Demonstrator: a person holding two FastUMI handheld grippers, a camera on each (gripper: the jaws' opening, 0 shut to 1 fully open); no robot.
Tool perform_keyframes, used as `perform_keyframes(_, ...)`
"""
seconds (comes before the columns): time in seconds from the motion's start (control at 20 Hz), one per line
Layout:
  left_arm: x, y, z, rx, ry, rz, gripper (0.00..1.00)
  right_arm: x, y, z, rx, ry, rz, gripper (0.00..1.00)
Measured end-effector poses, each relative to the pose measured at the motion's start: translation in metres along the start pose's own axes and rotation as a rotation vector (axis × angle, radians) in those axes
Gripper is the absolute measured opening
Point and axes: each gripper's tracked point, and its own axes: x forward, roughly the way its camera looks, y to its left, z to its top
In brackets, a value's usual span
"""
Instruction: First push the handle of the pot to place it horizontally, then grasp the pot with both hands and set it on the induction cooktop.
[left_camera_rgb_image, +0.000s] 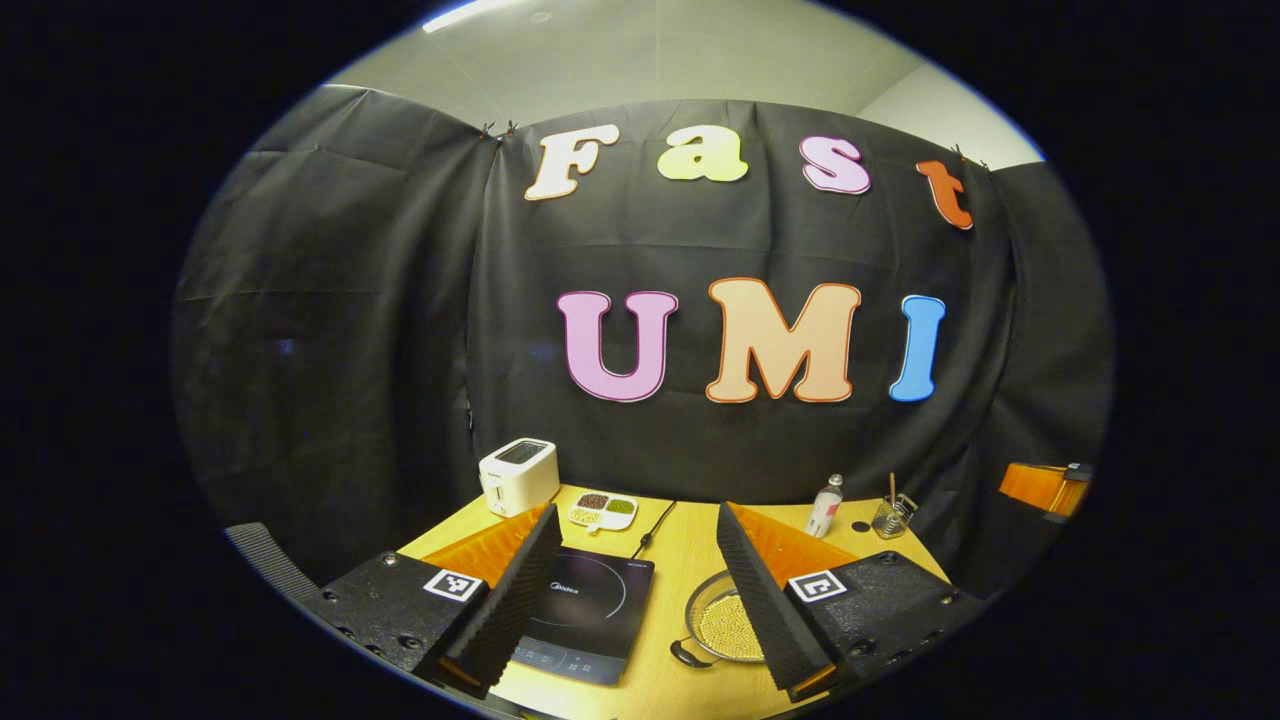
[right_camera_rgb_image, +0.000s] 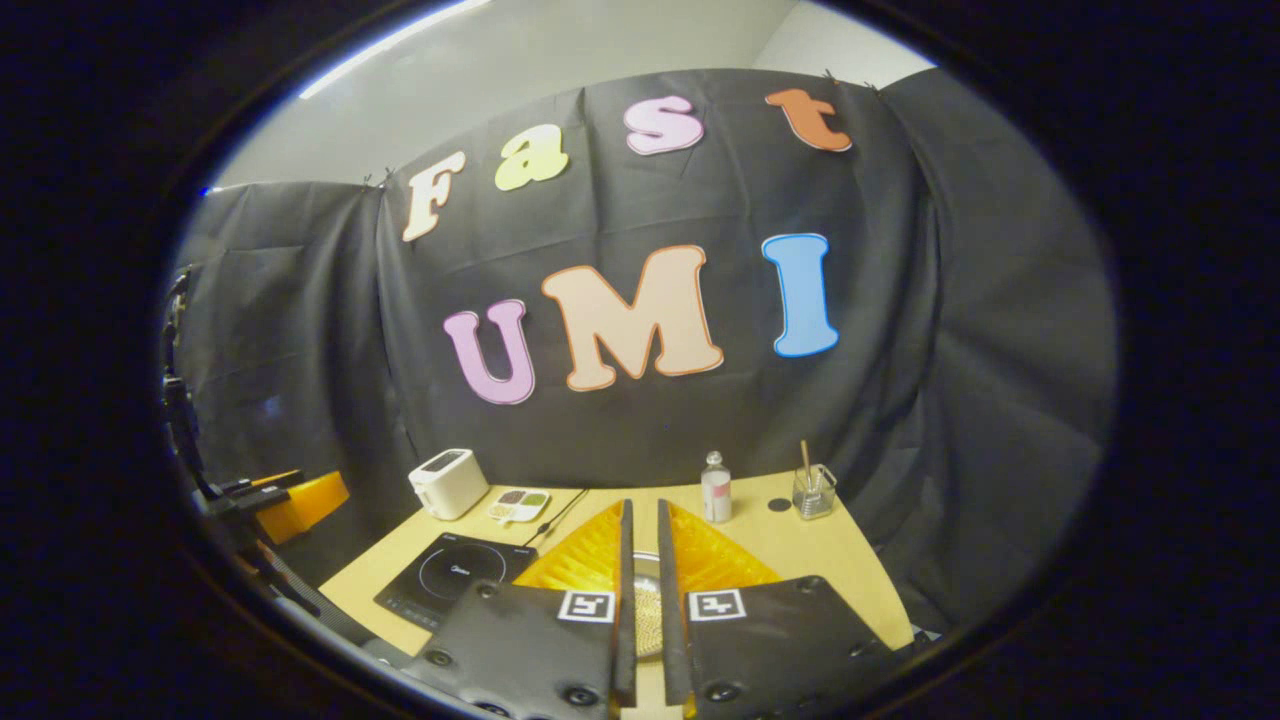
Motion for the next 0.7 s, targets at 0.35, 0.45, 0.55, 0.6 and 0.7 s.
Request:
perform_keyframes(0.35,0.021,0.026,-0.008,0.031,0.023,-0.053,0.92,0.012,0.016,-0.061,-0.023,0.14,-0.075,0.0)
perform_keyframes(0.45,0.029,0.038,-0.009,0.044,0.022,-0.066,0.92,0.015,0.025,-0.085,-0.007,0.2,-0.096,0.11)
perform_keyframes(0.55,0.037,0.048,-0.011,0.062,0.025,-0.079,0.95,0.017,0.035,-0.11,0.024,0.263,-0.113,0.0)
perform_keyframes(0.6,0.041,0.054,-0.012,0.07,0.028,-0.086,0.92,0.018,0.04,-0.123,0.043,0.292,-0.12,0.0)
perform_keyframes(0.7,0.048,0.064,-0.016,0.075,0.036,-0.099,0.92,0.018,0.048,-0.15,0.074,0.362,-0.142,0.11)
